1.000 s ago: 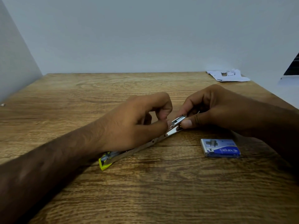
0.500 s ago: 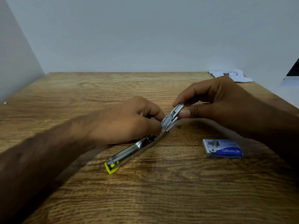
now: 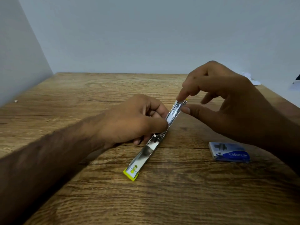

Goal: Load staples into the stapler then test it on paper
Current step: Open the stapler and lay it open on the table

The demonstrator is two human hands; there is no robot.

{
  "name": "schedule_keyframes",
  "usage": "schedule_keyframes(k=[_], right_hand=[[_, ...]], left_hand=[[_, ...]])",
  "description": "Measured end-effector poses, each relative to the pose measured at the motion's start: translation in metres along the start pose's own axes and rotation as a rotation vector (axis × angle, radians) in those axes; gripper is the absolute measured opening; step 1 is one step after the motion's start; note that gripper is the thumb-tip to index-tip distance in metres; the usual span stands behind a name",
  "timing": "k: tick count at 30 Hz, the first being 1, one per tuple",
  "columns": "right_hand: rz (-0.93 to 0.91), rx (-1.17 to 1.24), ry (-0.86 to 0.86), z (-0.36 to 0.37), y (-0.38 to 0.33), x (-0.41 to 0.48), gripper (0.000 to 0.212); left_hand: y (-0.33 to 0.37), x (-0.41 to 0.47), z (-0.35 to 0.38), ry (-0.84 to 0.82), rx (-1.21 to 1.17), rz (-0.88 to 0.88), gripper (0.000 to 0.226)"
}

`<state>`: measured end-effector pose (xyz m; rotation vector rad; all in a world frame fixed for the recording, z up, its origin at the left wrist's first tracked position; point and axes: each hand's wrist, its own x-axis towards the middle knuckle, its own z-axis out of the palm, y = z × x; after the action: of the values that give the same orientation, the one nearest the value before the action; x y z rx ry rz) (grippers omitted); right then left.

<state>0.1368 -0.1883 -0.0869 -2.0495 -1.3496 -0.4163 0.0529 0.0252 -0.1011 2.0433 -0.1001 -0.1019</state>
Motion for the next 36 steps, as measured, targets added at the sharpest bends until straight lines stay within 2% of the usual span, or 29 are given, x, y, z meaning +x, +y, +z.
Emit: schedule_keyframes(k=[11,16,21,26,31,36], right_hand=[[-0.045,-0.388,-0.159,0.006,-0.019,-0.005,0.022],[0.008,-0.380,-0.152,0.011,-0.026,-0.005,0.029],[0.075,-0.272,-0.138,0.014,-0.027,-0.002,0.030],[0.215,-0.096,-0.109,0.021,-0.026,0.000,0.017],[0.314,0.027,-0.073,0.018,-0.028,0.004,0.016],[0.418,0.406,-0.018,0.002,-0.026,0.008,0.009]], left_hand=[[-0.001,0.001,0.005,0.101,-0.023,-0.032,0.008],[-0.001,0.002,0.006,0.113,-0.027,-0.039,0.008],[0.001,0.001,0.007,0.102,-0.029,-0.028,0.008],[0.000,0.002,0.006,0.100,-0.021,-0.014,0.007],[-0.001,0.002,0.004,0.086,-0.017,-0.014,0.010],[-0.001,0.006,0.002,0.057,-0.044,-0.055,0.017]])
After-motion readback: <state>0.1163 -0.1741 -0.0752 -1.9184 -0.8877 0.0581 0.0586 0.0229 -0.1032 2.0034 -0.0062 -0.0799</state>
